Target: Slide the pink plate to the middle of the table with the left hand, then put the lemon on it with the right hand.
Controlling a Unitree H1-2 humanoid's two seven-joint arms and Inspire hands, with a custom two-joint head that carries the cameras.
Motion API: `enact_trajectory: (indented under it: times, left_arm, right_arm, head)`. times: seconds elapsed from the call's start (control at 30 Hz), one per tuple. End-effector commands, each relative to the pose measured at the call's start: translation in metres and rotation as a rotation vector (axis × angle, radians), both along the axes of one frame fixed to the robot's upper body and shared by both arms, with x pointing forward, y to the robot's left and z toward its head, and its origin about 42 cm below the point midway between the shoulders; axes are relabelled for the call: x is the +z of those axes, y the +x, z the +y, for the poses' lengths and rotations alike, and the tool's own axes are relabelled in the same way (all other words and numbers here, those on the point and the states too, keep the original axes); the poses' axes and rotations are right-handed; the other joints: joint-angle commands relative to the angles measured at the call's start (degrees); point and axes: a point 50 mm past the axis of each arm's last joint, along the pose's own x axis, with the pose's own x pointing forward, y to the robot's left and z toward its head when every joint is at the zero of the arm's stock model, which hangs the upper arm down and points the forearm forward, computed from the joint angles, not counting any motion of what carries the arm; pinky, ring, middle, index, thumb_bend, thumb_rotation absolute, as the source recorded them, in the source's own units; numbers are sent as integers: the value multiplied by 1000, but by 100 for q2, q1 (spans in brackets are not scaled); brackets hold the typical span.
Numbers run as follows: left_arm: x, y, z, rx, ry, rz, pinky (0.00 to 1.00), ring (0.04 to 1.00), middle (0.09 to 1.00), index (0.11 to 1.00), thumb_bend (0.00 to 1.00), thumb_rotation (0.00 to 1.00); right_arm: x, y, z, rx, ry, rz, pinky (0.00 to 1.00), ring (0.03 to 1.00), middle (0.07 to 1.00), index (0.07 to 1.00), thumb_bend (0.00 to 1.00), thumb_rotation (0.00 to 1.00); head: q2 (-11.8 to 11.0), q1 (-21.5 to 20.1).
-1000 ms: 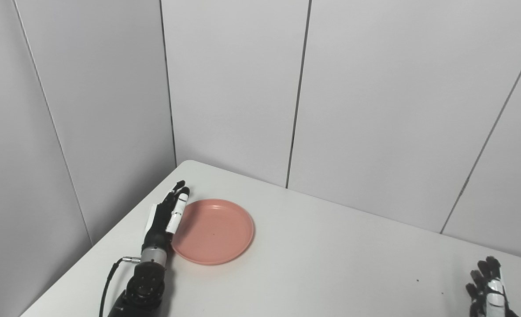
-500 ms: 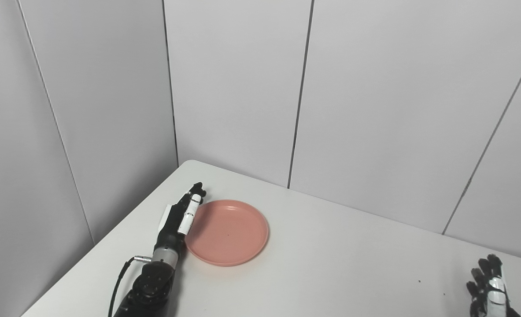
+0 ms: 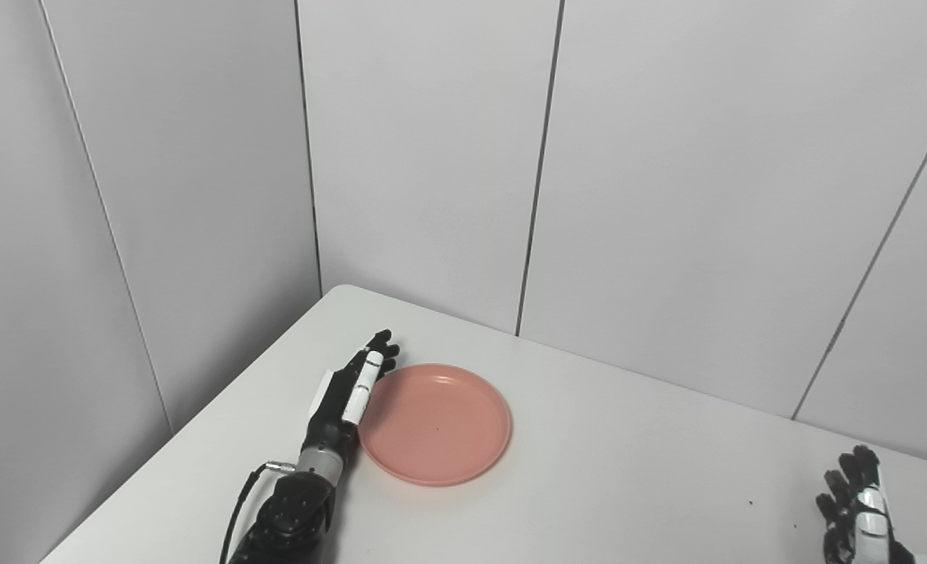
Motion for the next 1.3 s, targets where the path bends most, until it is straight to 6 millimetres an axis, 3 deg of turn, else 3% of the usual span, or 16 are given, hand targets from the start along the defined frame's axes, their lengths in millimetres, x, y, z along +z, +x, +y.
enact_trajectory:
  times: [0.0, 0.2, 0.4, 0.6, 0.87, 1.27]
  left_arm:
    - [-6, 4, -32, -110, -31, 34, 877, 883, 878, 875, 566, 1000]
    - [-10, 6, -49, -154, -53, 24, 892, 878, 872, 872, 551, 1000]
    - [-11, 6, -62, -215, -77, 43, 912, 903, 893, 883, 571, 1000]
    - [-12, 6, -68, -263, -98, 52, 911, 899, 893, 886, 581, 1000]
    - [-10, 5, -74, -302, -85, 52, 926, 902, 893, 886, 578, 1000]
    - [-8, 3, -100, -318, -138, 23, 883, 880, 887, 882, 561, 1000]
  right_arm:
    - [13, 5, 2, 12, 6, -72, 1000, 1000, 1000, 1000, 310, 1000]
    - [0, 11, -2, 5, -8, -70, 1000, 1000, 995, 1000, 326, 1000]
    - [-12, 16, -2, -2, -13, -83, 1000, 991, 959, 964, 435, 1000]
    - [-19, 21, 4, -18, 1, -74, 988, 959, 934, 941, 543, 912]
    - [-20, 27, 15, -19, -34, -84, 960, 942, 929, 932, 633, 925]
    - [-18, 31, 32, -23, -47, -72, 964, 940, 922, 926, 677, 909]
  head:
    - [14, -37]
    - [237, -536]
    - [462, -1024]
    - [636, -1484]
    - [888, -2074]
    - [981, -2785]
